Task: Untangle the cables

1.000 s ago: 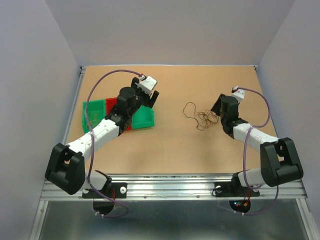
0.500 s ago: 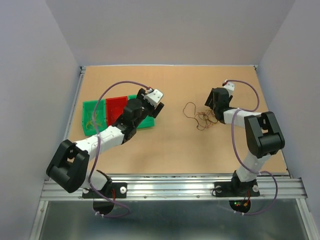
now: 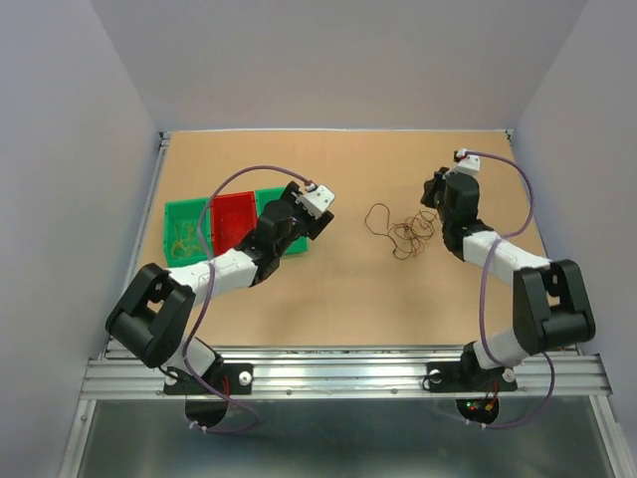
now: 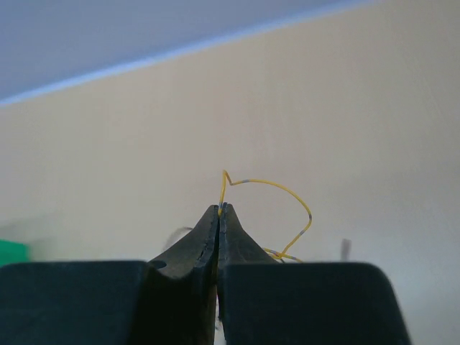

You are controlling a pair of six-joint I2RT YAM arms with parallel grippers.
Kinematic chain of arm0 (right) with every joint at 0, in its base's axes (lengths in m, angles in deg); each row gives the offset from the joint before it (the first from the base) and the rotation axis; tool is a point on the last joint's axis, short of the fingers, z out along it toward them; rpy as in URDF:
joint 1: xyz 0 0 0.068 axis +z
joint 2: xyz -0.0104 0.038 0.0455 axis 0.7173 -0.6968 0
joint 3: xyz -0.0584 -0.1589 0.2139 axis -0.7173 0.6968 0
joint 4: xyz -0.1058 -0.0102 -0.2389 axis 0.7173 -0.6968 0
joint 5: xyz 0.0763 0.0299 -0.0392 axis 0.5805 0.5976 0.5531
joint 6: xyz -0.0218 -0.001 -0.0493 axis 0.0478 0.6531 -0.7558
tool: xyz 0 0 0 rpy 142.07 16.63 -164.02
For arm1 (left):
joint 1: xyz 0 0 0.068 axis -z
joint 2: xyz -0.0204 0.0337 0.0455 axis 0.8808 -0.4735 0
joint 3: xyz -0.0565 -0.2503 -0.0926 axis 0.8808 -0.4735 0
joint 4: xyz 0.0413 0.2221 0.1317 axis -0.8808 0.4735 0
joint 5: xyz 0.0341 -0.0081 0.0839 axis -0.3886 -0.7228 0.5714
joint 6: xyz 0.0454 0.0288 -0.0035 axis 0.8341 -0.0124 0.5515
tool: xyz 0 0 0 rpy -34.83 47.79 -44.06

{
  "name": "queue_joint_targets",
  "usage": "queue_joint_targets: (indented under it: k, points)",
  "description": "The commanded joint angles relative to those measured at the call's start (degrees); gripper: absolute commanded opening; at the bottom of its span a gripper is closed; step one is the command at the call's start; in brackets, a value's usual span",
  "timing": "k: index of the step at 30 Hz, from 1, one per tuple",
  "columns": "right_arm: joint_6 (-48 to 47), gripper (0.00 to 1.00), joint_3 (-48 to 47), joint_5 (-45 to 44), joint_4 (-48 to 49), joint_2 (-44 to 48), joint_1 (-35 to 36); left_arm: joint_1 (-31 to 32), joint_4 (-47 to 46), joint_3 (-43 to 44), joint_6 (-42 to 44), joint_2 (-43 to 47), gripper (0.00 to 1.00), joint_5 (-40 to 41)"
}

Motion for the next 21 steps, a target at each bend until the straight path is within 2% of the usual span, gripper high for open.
queue_joint_targets:
  k: [1,6,8,11,14,17,21]
  points:
    - [-1.03,0.0,5.33,24.5,14.53,8.63,-0.22,0.52,-6.05,-0.84,0.45,2.42,0.81,-1.53]
    - [6.09,0.01,9.3,37.21,20.7,18.91,0.57,0.51,-7.29,-4.35,-1.92,11.2,0.81,-3.2]
    - [9.44,0.0,7.29,42.64,21.24,20.07,1.01,0.43,-8.69,-5.24,-3.76,15.93,0.87,-7.23]
    - [13.65,0.01,1.34,47.75,21.24,20.07,1.54,0.43,-9.57,-4.02,-7.98,19.46,0.91,-14.67]
    - [17.43,0.0,-3.42,50.66,20.36,19.28,2.24,0.51,-9.92,-0.77,-11.59,19.83,0.91,-21.28]
    - [21.12,0.01,-9.31,54.35,20.01,18.93,2.42,0.51,-11.5,1.7,-12.91,16.59,0.91,-22.97]
    - [25.0,0.01,-11.08,54.98,20.27,20.16,3.21,0.51,-13.43,-0.48,-14.14,12.71,0.91,-24.55]
